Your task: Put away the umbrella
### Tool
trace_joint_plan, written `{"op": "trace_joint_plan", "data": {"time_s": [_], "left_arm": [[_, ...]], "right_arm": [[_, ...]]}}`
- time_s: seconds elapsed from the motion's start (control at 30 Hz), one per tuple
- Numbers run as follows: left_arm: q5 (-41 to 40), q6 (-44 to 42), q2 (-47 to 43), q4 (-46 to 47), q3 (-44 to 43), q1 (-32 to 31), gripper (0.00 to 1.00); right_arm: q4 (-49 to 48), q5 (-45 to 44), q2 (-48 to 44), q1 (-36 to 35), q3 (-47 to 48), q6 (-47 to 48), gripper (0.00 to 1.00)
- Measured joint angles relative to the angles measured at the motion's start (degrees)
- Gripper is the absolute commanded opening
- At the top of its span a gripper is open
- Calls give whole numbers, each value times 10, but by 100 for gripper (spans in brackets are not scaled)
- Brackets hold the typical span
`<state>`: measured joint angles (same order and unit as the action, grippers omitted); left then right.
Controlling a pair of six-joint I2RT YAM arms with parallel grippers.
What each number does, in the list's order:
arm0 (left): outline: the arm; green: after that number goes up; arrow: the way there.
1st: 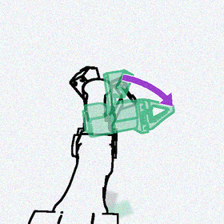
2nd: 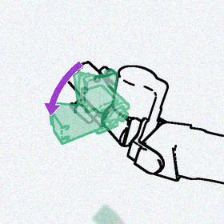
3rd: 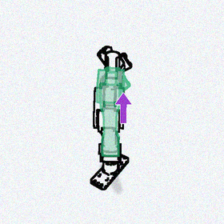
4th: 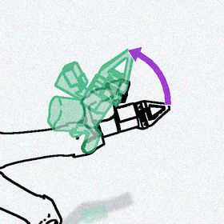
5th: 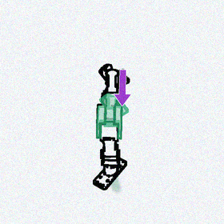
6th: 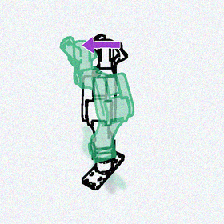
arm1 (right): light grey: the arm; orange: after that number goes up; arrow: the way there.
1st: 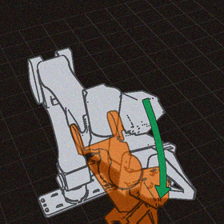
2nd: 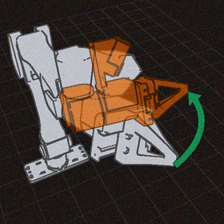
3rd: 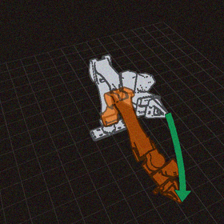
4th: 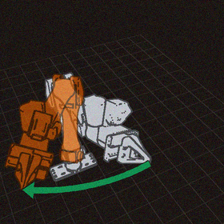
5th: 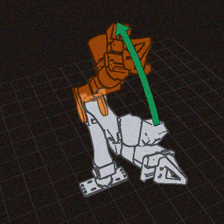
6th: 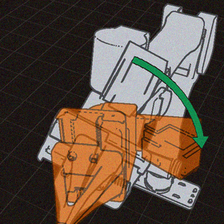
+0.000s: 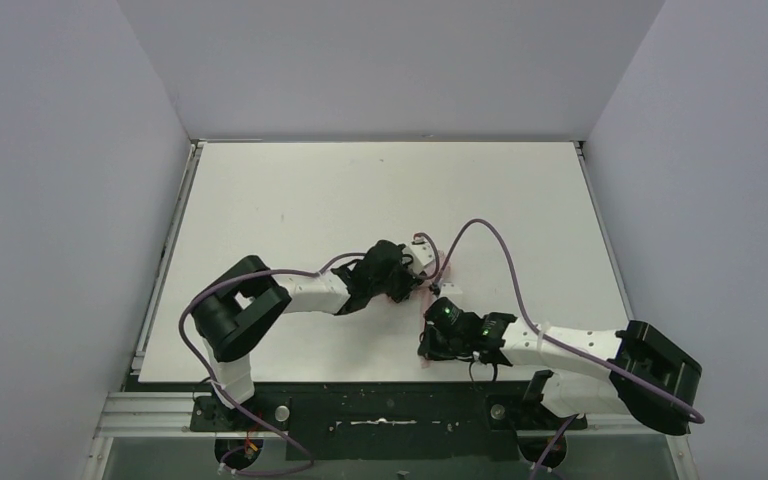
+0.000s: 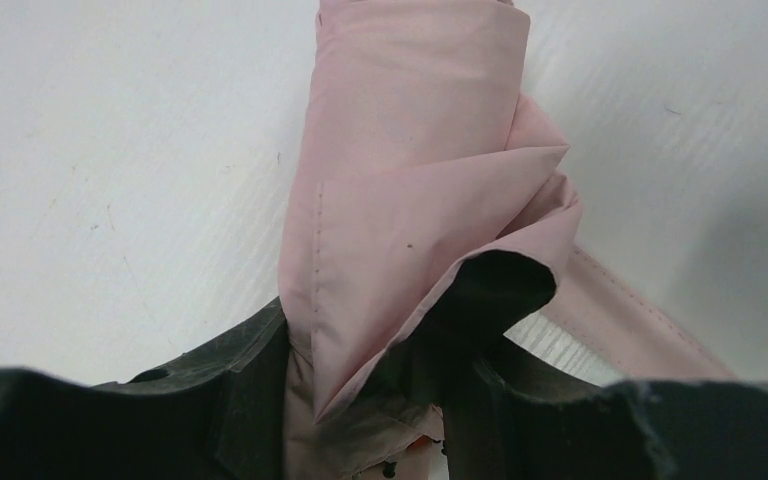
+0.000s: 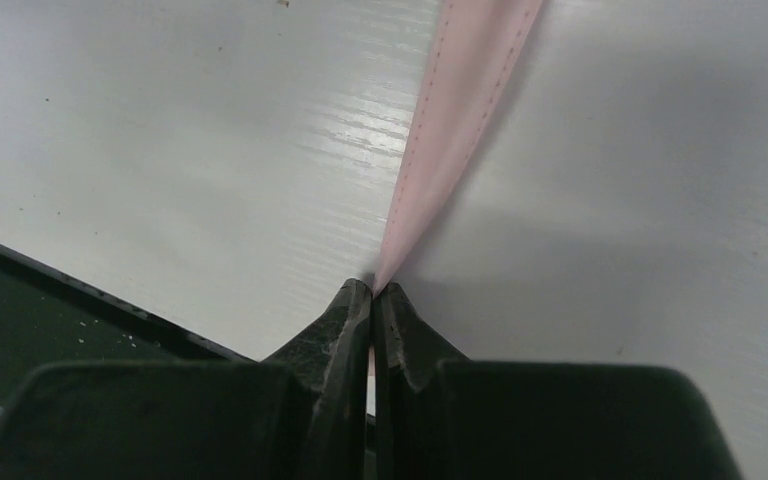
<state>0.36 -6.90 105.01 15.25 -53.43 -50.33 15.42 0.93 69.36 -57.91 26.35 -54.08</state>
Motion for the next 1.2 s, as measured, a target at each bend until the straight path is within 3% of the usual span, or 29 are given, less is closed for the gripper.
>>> {"op": "trace_joint_plan", "data": {"time_s": [0.13, 0.27, 0.53, 0.67, 0.8, 0.9, 1.0, 1.13, 1.2], "left_arm": [[-47, -42, 0, 73, 37, -29, 0], [-70, -90, -1, 137, 71, -45, 0], [-82, -165, 3, 187, 93, -52, 0], [-87, -205, 5, 216, 109, -59, 0], [-86, -240, 7, 251, 128, -62, 0], [-86, -270, 10, 279, 142, -66, 0], [-85, -301, 12, 302, 154, -70, 0], [-82, -349, 15, 320, 165, -77, 0], [-78, -367, 15, 321, 167, -79, 0]], "right_arm": [[16, -7, -15, 0, -4, -3, 13], [70, -17, -53, -4, -9, -14, 34], [232, -47, -151, -16, 3, -24, 49], [315, -128, -193, -16, 70, -32, 53], [329, -238, -223, -9, 124, -25, 64], [320, -281, -216, 47, 152, 21, 67], [271, -257, -184, 156, 168, 105, 68], [158, -127, -95, 322, 179, 251, 68], [112, -59, -49, 363, 185, 313, 69]]}}
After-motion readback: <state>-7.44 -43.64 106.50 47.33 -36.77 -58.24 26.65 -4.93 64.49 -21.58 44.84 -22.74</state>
